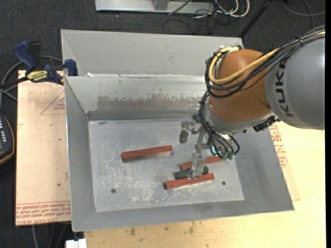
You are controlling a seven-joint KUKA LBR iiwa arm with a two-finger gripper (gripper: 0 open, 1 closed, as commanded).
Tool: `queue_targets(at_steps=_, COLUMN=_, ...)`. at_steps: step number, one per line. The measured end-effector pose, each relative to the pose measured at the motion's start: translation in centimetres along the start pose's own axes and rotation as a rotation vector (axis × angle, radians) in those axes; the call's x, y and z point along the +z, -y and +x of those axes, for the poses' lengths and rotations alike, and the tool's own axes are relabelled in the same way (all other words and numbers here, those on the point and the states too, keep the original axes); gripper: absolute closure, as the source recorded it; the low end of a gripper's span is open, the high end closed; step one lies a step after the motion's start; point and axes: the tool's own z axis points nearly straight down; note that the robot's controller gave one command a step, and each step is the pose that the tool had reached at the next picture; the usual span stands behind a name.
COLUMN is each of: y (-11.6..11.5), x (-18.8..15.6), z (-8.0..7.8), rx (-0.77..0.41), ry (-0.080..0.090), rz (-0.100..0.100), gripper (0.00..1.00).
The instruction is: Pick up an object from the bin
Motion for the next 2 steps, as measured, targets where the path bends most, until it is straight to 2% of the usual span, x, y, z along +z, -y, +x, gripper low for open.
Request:
queue_targets(at_steps=1, y=4.15, x=13.1, z=0.14, rx=-0.306, ry=0.003, rz=0.001, gripper=0.0)
queue_targets(at_steps=2, y=4.08, x=12.8, z=-0.02, rx=-0.306, ry=0.008, rz=0.001, gripper=1.0)
